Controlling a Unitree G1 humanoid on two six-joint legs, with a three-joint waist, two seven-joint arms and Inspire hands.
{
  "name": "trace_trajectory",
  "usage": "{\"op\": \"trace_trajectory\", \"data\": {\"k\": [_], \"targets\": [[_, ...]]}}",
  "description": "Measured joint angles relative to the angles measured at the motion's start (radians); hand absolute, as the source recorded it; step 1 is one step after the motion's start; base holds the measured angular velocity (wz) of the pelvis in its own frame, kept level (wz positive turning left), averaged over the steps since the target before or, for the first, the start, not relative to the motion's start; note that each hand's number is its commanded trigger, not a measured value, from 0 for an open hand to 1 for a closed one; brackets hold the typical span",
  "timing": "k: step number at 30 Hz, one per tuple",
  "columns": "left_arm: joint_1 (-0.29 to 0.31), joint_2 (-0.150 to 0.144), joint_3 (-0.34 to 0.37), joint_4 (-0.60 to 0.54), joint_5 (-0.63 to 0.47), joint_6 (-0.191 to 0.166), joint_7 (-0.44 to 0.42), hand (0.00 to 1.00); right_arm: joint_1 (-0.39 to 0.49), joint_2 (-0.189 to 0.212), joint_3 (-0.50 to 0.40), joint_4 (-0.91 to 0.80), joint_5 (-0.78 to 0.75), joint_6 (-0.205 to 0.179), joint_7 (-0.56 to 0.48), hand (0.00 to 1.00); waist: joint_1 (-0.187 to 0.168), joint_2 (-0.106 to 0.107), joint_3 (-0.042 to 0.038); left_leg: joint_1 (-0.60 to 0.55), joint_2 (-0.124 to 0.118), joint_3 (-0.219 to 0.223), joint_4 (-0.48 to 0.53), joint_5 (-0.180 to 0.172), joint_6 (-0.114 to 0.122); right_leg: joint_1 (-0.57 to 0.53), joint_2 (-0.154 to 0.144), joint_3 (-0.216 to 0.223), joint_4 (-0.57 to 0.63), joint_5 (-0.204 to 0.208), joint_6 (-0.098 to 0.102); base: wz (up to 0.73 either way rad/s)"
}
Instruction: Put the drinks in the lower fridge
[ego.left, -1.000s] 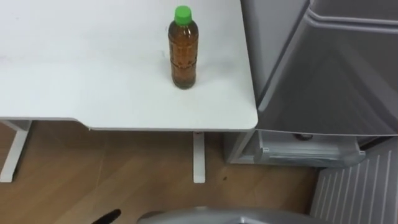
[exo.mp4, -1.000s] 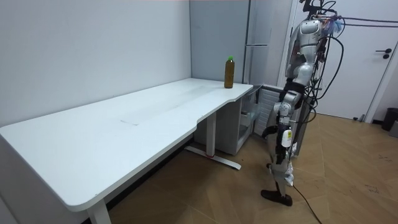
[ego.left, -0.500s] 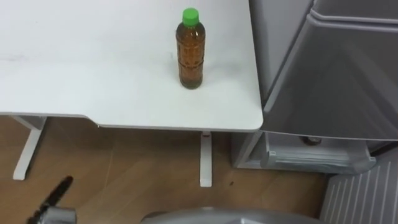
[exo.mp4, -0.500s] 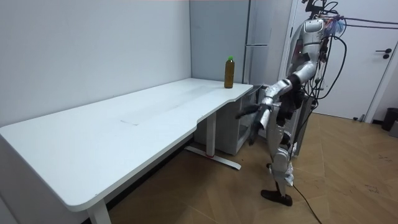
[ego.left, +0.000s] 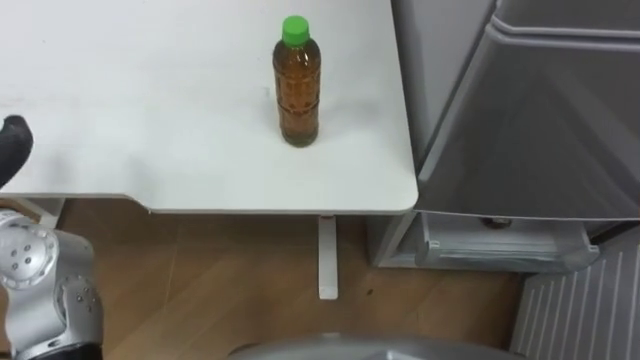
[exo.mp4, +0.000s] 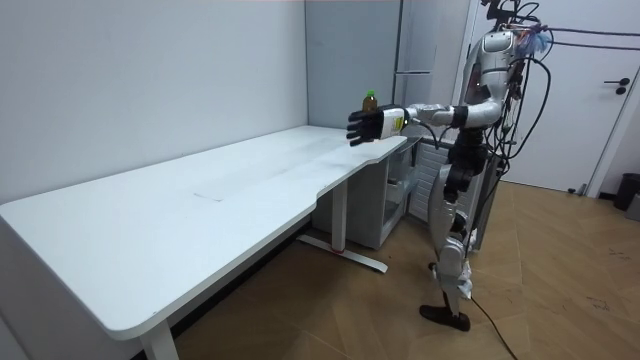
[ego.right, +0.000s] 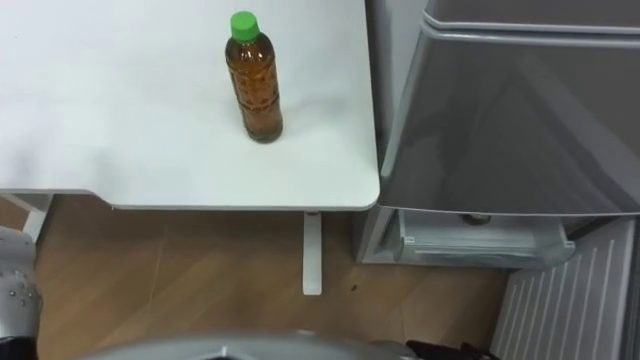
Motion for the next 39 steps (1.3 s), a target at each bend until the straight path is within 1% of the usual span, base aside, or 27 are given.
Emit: {"op": "trace_trajectory", "data": {"k": [2, 4, 5, 7, 8, 10, 11, 12, 13, 14, 16, 17, 19, 21, 24, 31, 36, 38, 39], "targets": [[0.000, 0.001, -0.024, -0.048, 0.001, -0.001, -0.042, 0.00, 0.000, 0.000, -0.002, 0.010, 0.003, -0.007, 0.014, 0.00, -0.002, -0.002, 0.0019, 0.000, 0.000, 0.000, 0.000, 0.000, 0.000, 0.000, 0.000, 0.000, -0.001, -0.001, 0.000, 0.00], [0.000, 0.001, -0.060, -0.088, 0.001, -0.001, -0.112, 0.00, 0.000, 0.000, -0.003, 0.011, 0.003, -0.014, 0.036, 0.00, -0.005, -0.004, 0.0030, 0.000, 0.000, -0.001, 0.000, 0.000, 0.000, 0.001, 0.000, 0.001, -0.003, -0.001, -0.001, 0.00], [0.000, 0.001, -0.068, -0.096, 0.001, -0.001, -0.134, 0.00, 0.000, 0.000, -0.003, 0.011, 0.003, -0.016, 0.043, 0.00, -0.006, -0.004, 0.0034, 0.000, 0.000, -0.001, 0.000, 0.000, 0.000, 0.001, 0.000, 0.001, -0.003, -0.002, -0.001, 0.00], [-0.001, 0.002, -0.093, -0.111, 0.028, -0.001, -0.209, 0.00, -0.009, 0.000, -0.003, 0.011, -0.004, -0.020, 0.072, 0.00, -0.022, -0.010, 0.0072, 0.000, 0.000, -0.001, 0.001, 0.000, 0.000, 0.001, 0.000, 0.001, -0.003, -0.004, -0.002, 0.00], [-0.002, 0.002, -0.096, -0.110, 0.040, -0.001, -0.230, 0.00, -0.012, 0.000, -0.003, 0.011, -0.006, -0.020, 0.079, 0.00, -0.026, -0.011, 0.0081, -0.001, 0.000, -0.001, 0.001, 0.000, 0.000, 0.000, 0.000, 0.001, -0.003, -0.005, -0.002, 0.00], [-0.023, 0.002, -0.115, -0.110, 0.049, -0.001, -0.298, 0.00, -0.014, 0.000, 0.000, 0.011, -0.009, -0.020, 0.105, 0.00, -0.030, -0.015, 0.0102, -0.006, -0.001, 0.000, 0.003, 0.000, 0.000, -0.001, 0.000, 0.002, -0.011, -0.006, -0.003, 0.00], [-0.030, 0.003, -0.120, -0.110, 0.051, -0.001, -0.314, 0.00, -0.014, 0.000, 0.000, 0.011, -0.010, -0.021, 0.109, 0.00, -0.031, -0.017, 0.0107, -0.008, -0.001, 0.000, 0.004, 0.000, 0.000, -0.003, 0.000, 0.004, -0.012, -0.005, -0.003, 0.00], [-0.045, 0.003, -0.135, -0.110, 0.062, -0.001, -0.345, 0.00, -0.017, 0.000, -0.001, 0.012, -0.011, -0.021, 0.113, 0.00, -0.034, -0.021, 0.0147, -0.010, -0.001, 0.000, 0.006, 0.000, 0.000, -0.004, 0.000, 0.005, -0.013, -0.005, -0.003, 0.00], [-0.055, 0.004, -0.146, -0.110, 0.068, 0.000, -0.382, 0.00, -0.022, 0.000, -0.001, 0.016, -0.012, -0.022, 0.118, 0.00, -0.034, -0.022, 0.0156, -0.010, -0.002, 0.001, 0.005, 0.000, 0.000, -0.006, 0.001, 0.007, -0.013, -0.005, -0.003, 0.00], [-0.061, 0.003, -0.151, -0.110, 0.068, 0.001, -0.397, 0.00, -0.022, 0.000, -0.001, 0.020, -0.012, -0.025, 0.122, 0.00, -0.035, -0.021, 0.0159, -0.010, -0.002, 0.002, 0.004, 0.000, 0.000, -0.007, 0.001, 0.009, -0.013, -0.005, -0.003, -0.03], [-0.084, 0.004, -0.173, -0.104, 0.087, 0.003, -0.456, 0.00, -0.023, -0.002, -0.001, 0.022, -0.021, -0.033, 0.126, 0.00, -0.034, -0.020, 0.0166, -0.010, -0.001, 0.004, 0.001, 0.000, 0.000, -0.010, 0.002, 0.015, -0.013, -0.005, -0.003, -0.02], [-0.087, 0.004, -0.177, -0.103, 0.087, 0.006, -0.472, 0.00, -0.023, -0.003, -0.001, 0.022, -0.023, -0.033, 0.126, 0.00, -0.034, -0.019, 0.0173, -0.010, -0.001, 0.004, 0.000, 0.000, 0.000, -0.011, 0.002, 0.016, -0.013, -0.005, -0.003, -0.03], [-0.092, 0.004, -0.190, -0.102, 0.088, 0.028, -0.529, 0.00, -0.027, -0.008, -0.001, 0.022, -0.034, -0.032, 0.126, 0.00, -0.036, -0.013, 0.0198, -0.012, -0.001, 0.008, -0.002, 0.000, 0.000, -0.017, 0.003, 0.020, -0.012, -0.005, -0.003, -0.06], [-0.093, 0.004, -0.201, -0.102, 0.088, 0.045, -0.563, 0.00, -0.029, -0.012, -0.001, 0.021, -0.039, -0.032, 0.126, 0.00, -0.037, -0.008, 0.0225, -0.012, 0.000, 0.012, -0.004, 0.000, 0.000, -0.020, 0.004, 0.026, -0.012, -0.005, -0.003, -0.07], [-0.093, 0.004, -0.211, -0.102, 0.087, 0.062, -0.620, 0.00, -0.032, -0.014, -0.002, 0.022, -0.046, -0.032, 0.127, 0.00, -0.047, -0.004, 0.0216, -0.012, 0.000, 0.015, -0.005, 0.000, 0.000, -0.022, 0.004, 0.027, -0.012, -0.005, -0.003, -0.02], [-0.093, 0.005, -0.212, -0.102, 0.088, 0.065, -0.727, 0.00, -0.032, -0.015, -0.025, 0.021, -0.054, -0.032, 0.143, 0.00, -0.067, 0.002, 0.0165, -0.011, 0.000, 0.016, -0.006, 0.000, 0.000, -0.022, 0.004, 0.027, -0.009, -0.005, -0.003, 0.00], [-0.093, 0.007, -0.219, -0.079, 0.077, 0.065, -0.768, 0.00, -0.033, -0.016, -0.030, 0.021, -0.055, -0.031, 0.144, 0.00, -0.079, 0.006, 0.0130, -0.009, 0.000, 0.016, -0.004, 0.000, 0.000, -0.020, 0.004, 0.027, -0.006, -0.005, -0.003, 0.00], [-0.092, 0.007, -0.230, -0.055, 0.077, 0.072, -0.778, 0.00, -0.036, -0.016, -0.030, 0.022, -0.055, -0.031, 0.143, 0.00, -0.082, 0.005, 0.0133, -0.008, 0.000, 0.017, -0.004, 0.000, 0.000, -0.021, 0.004, 0.028, -0.005, -0.005, -0.003, 0.00], [-0.092, 0.007, -0.240, -0.048, 0.077, 0.085, -0.787, 0.00, -0.036, -0.016, -0.030, 0.022, -0.055, -0.030, 0.143, 0.00, -0.082, 0.005, 0.0132, -0.009, 0.000, 0.017, -0.003, 0.000, 0.000, -0.021, 0.004, 0.028, -0.005, -0.005, -0.003, 0.00]]}}
